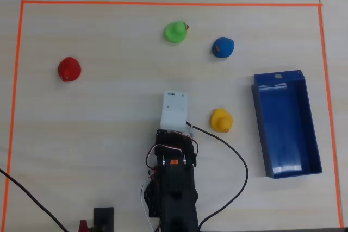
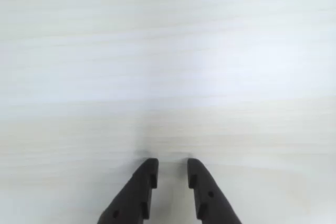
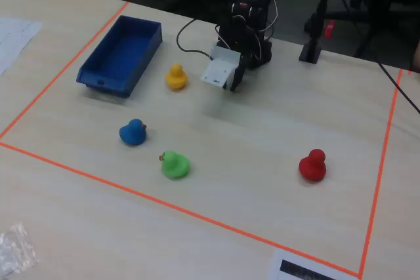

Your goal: Grasp blue duck and put it into box.

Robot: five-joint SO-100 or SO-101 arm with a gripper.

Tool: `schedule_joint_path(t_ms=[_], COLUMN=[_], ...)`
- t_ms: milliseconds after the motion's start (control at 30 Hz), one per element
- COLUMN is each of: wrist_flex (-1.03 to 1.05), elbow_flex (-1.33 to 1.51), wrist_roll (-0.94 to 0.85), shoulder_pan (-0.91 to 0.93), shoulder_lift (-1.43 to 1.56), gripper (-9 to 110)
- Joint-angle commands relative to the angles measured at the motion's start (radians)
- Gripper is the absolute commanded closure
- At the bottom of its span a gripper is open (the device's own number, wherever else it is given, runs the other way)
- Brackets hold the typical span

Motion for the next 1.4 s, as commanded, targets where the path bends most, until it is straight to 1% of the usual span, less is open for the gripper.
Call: schedule_joint_path(t_ms=[0, 367, 400, 467, 500, 533, 567, 733, 933, 1033, 1067, 1233, 1367], wrist_flex=[-0.020, -0.032, -0.074, -0.160, -0.184, -0.196, -0.225, -0.485, -0.801, -0.891, -0.928, -1.264, -1.413], elbow_flex=[-0.003, -0.003, -0.008, -0.094, -0.176, -0.272, -0.365, -0.663, -0.920, -1.046, -1.075, -1.055, -1.066], wrist_roll=[0.064, 0.069, 0.071, 0.071, 0.064, 0.054, 0.049, 0.046, 0.038, 0.023, 0.017, -0.052, -0.089], shoulder_pan=[-0.091, -0.087, -0.080, -0.034, -0.009, 0.018, 0.040, 0.098, 0.190, 0.245, 0.268, 0.368, 0.405], shoulder_lift=[-0.008, -0.008, -0.014, -0.087, -0.161, -0.253, -0.345, -0.719, -1.085, -1.289, -1.361, -1.635, -1.778], gripper=[97, 95, 93, 85, 81, 74, 70, 67, 63, 63, 63, 62, 63])
